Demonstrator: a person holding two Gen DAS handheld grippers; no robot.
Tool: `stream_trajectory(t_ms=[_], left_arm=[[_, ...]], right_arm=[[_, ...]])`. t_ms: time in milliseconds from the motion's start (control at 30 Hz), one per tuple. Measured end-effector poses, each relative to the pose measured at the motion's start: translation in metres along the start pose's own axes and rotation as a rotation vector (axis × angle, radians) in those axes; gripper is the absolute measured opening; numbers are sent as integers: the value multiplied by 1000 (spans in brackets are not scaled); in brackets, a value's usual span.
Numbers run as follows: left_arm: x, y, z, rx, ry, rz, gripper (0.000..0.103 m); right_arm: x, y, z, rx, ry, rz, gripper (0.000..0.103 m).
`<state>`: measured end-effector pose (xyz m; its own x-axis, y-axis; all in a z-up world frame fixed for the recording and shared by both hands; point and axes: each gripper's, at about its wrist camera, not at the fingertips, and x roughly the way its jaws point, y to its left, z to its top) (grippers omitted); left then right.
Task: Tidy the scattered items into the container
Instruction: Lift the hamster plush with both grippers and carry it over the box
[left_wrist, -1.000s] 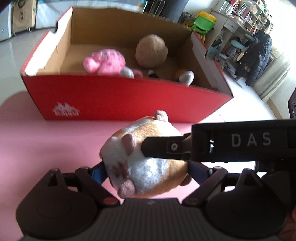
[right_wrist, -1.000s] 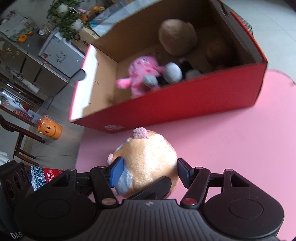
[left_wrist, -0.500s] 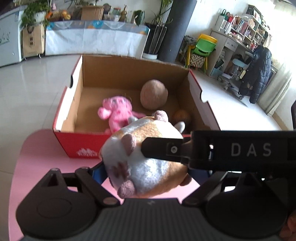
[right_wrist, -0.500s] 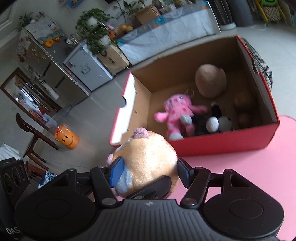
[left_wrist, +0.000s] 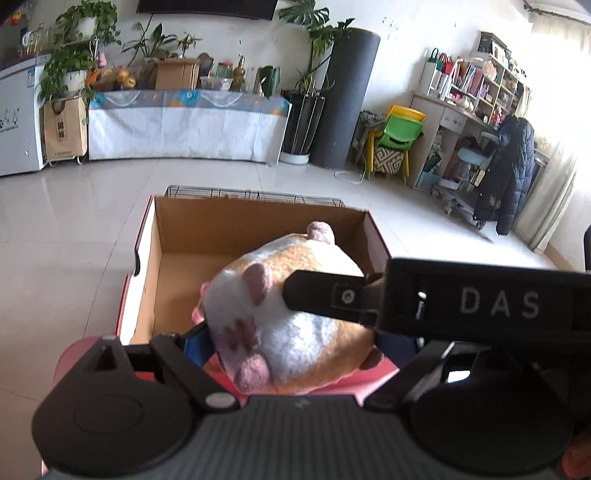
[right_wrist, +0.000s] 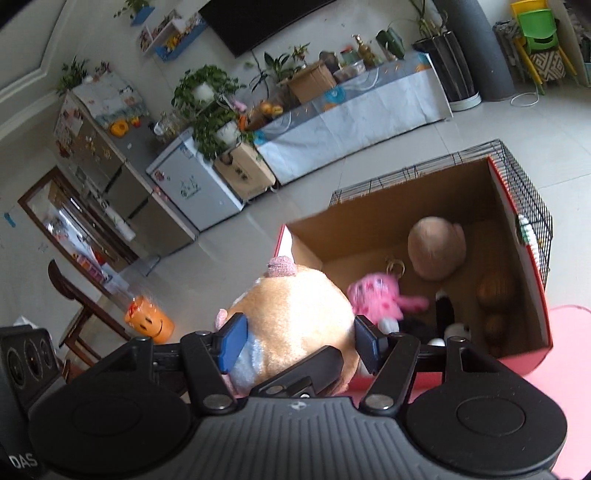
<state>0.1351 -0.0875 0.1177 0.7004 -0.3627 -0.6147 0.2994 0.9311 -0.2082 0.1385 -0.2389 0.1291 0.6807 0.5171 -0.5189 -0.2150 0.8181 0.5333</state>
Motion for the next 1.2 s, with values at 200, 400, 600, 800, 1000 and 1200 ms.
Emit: stream_trajectory(t_ms=[200, 400, 600, 800, 1000, 1200], left_arm=[[15, 0, 17, 24, -21, -16, 90], [30, 1, 31, 56, -42, -25, 90], [46, 10, 38, 64, -52, -34, 90], [70, 19, 39, 40, -24, -34, 90], [91, 30, 37, 26, 7, -55, 90], [108, 39, 34, 6, 32, -57, 90]], right_arm=[[9, -3, 16, 10, -37, -11, 64], [22, -9, 31, 34, -75, -15, 64], [38, -13, 40, 57, -101, -22, 64], [60, -25, 44, 89, -87, -40, 64], [77, -38, 47, 106, -71, -72, 64], [91, -51, 48, 133, -57, -94, 64]])
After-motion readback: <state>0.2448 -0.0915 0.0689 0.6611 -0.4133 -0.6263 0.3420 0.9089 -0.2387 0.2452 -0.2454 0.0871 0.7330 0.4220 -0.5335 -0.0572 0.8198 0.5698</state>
